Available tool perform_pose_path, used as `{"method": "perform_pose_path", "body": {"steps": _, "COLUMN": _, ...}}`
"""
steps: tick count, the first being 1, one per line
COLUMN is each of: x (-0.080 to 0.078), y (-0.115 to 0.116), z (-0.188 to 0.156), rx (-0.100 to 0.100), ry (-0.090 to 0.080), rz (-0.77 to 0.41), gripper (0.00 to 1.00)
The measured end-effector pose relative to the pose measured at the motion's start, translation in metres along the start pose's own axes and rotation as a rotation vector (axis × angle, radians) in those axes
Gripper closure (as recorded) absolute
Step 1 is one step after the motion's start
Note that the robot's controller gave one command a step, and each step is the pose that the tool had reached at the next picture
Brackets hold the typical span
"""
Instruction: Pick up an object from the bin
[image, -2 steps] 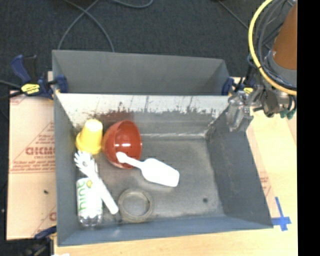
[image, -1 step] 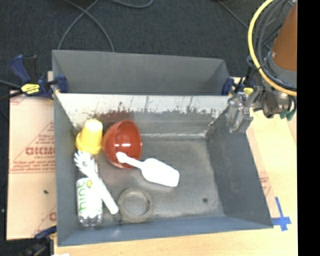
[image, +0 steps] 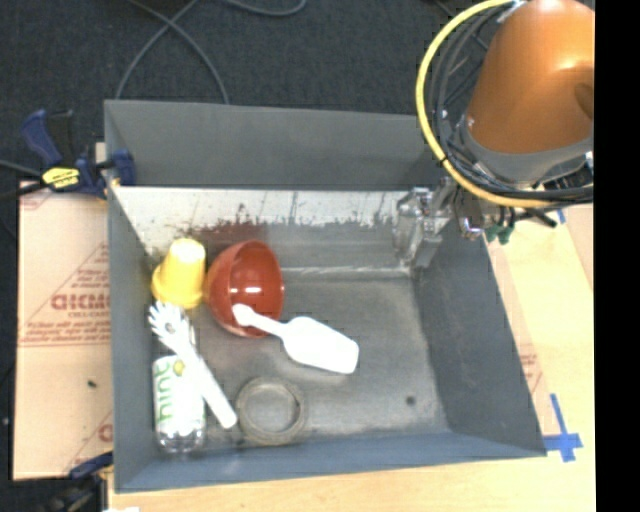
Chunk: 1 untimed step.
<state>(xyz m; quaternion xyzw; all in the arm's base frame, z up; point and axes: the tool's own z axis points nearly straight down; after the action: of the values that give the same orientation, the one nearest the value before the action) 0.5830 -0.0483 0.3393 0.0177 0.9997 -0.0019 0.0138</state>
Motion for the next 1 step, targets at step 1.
{"method": "perform_pose_path", "body": {"steps": 1, "x": 0.0, "y": 0.0006, "z": 0.0, "rx": -0.001, "ry": 0.0, "rz": -0.001, "gripper": 1.0}}
